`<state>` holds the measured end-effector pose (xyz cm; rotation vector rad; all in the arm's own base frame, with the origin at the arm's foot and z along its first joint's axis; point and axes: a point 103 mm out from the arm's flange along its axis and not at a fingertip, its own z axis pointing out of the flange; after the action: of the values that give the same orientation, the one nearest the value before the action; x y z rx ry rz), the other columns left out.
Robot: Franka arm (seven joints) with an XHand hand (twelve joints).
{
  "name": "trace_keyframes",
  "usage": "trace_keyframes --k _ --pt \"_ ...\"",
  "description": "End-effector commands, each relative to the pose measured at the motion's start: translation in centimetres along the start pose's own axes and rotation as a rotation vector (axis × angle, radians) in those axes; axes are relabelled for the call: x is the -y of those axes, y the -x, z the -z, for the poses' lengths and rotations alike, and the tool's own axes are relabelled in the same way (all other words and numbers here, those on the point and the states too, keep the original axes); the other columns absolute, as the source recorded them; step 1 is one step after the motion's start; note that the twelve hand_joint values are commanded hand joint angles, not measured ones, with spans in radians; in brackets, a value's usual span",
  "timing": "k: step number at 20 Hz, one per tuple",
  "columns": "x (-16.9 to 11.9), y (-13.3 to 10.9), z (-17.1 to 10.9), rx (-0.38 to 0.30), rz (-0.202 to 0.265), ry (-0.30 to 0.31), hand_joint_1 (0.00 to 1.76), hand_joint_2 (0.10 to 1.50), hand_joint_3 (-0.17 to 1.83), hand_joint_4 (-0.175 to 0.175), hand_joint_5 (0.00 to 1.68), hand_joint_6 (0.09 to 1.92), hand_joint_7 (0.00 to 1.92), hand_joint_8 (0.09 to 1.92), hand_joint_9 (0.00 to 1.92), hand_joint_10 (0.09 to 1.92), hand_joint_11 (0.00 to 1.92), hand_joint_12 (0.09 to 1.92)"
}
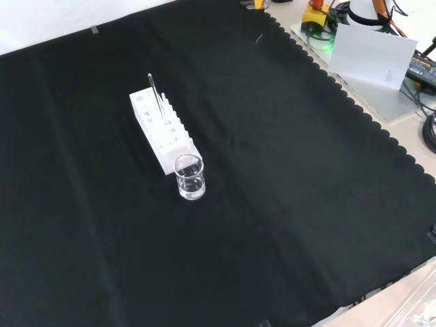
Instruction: Take the glass rod from the white test tube rack.
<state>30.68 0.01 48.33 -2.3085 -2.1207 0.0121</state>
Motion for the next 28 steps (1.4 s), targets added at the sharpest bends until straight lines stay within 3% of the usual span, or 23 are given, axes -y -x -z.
trace_keyframes --k 1,5,12,15,18,20,28 --pt "0.0 -0.1 -0.1 0.009 -0.001 0.006 0.46 0.83 0.56 -0.097 0.00 0.09 0.00 0.16 0.00 0.44 0.00 0.64" --pt "-0.2 -0.3 -0.6 0.020 -0.008 -0.010 0.45 0.94 0.36 -0.097 0.00 0.09 0.00 0.13 0.00 0.41 0.00 0.59" --pt "-0.5 -0.4 -1.1 0.028 -0.014 -0.017 0.44 0.97 0.30 -0.096 0.00 0.09 0.00 0.17 0.00 0.47 0.00 0.61" --pt "-0.7 -0.3 -1.4 0.023 -0.011 -0.024 0.45 0.98 0.28 -0.096 0.00 0.09 0.00 0.21 0.00 0.52 0.00 0.74" --pt "-1.8 -0.4 -2.4 0.047 0.005 -0.039 0.45 0.99 0.27 -0.099 0.02 0.09 0.00 0.35 0.03 0.72 0.00 1.17" --pt "-2.6 -0.6 -2.9 0.051 0.012 -0.051 0.44 0.99 0.26 -0.100 0.04 0.09 0.00 0.46 0.04 0.82 0.00 1.31" --pt "-6.9 -0.5 -5.7 0.030 0.048 -0.083 0.44 0.99 0.27 -0.100 0.07 0.09 0.00 0.64 0.09 0.88 0.00 1.42"
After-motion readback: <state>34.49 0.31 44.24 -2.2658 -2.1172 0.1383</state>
